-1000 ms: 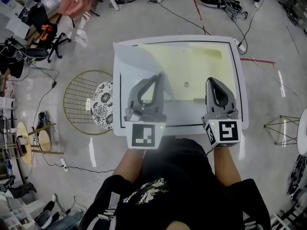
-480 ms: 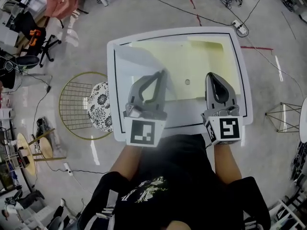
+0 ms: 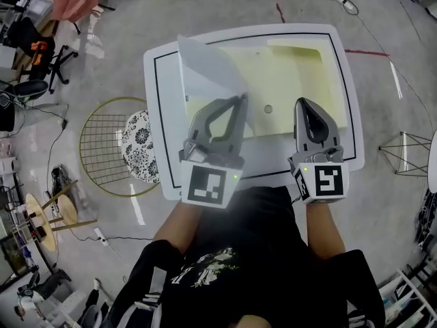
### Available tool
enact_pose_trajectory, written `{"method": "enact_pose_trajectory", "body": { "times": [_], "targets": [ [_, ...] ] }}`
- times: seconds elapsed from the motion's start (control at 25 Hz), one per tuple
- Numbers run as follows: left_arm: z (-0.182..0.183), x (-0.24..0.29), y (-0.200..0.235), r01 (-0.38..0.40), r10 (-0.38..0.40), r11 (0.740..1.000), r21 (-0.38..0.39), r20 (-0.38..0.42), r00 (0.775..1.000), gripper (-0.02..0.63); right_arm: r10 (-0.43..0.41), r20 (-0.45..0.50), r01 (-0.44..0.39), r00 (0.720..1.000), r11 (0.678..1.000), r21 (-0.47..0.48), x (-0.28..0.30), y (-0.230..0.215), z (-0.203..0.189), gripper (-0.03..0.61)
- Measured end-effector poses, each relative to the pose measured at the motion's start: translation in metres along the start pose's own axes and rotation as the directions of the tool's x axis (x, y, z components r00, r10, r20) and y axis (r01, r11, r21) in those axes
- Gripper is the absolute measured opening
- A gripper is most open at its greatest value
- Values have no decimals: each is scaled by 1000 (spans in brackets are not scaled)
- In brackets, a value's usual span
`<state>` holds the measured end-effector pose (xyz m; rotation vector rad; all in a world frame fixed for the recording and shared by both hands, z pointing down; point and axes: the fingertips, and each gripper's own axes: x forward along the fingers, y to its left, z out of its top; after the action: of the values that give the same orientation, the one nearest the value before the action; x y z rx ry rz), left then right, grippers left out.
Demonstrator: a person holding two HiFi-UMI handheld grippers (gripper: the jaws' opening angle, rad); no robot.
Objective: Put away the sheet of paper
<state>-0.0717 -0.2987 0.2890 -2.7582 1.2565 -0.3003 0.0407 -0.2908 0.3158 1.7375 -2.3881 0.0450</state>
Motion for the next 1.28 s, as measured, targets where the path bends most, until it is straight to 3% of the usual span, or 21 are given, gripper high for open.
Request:
{"method": "enact_pose_trajectory", "body": {
  "times": [0.32, 0.56, 0.8, 0.88, 1.0, 1.16, 1.28],
  "targets": [
    [-9, 17, -14, 66, -66, 998, -9, -54, 996, 0, -11, -30, 11, 999, 1000, 13, 0, -12, -8, 0],
    [-19, 34, -24, 125, -138, 981, -148, -80, 987, 0, 1, -51, 1, 999, 999, 38, 14, -26, -25, -1],
    [-28, 26, -19, 115, -165, 954, -278, -164, 973, 0, 32, -45, -29, 998, 997, 65, 16, -33, -29, -1],
    [-48, 23, -7, 94, -167, 952, -293, -236, 957, 0, 49, -53, -45, 997, 996, 77, 21, -34, -35, 0],
    [-80, 9, 19, 42, -126, 971, -237, -355, 926, 0, 76, -52, -72, 996, 994, 88, 24, -30, -36, 0],
    [-123, -6, 47, -31, -52, 988, -152, -511, 858, 0, 100, -65, -94, 993, 991, 95, 34, -29, -41, 0],
    [-141, -9, 55, -41, 5, 998, -49, -588, 809, 0, 117, -89, -108, 989, 989, 101, 37, -31, -50, 0]
  ]
}}
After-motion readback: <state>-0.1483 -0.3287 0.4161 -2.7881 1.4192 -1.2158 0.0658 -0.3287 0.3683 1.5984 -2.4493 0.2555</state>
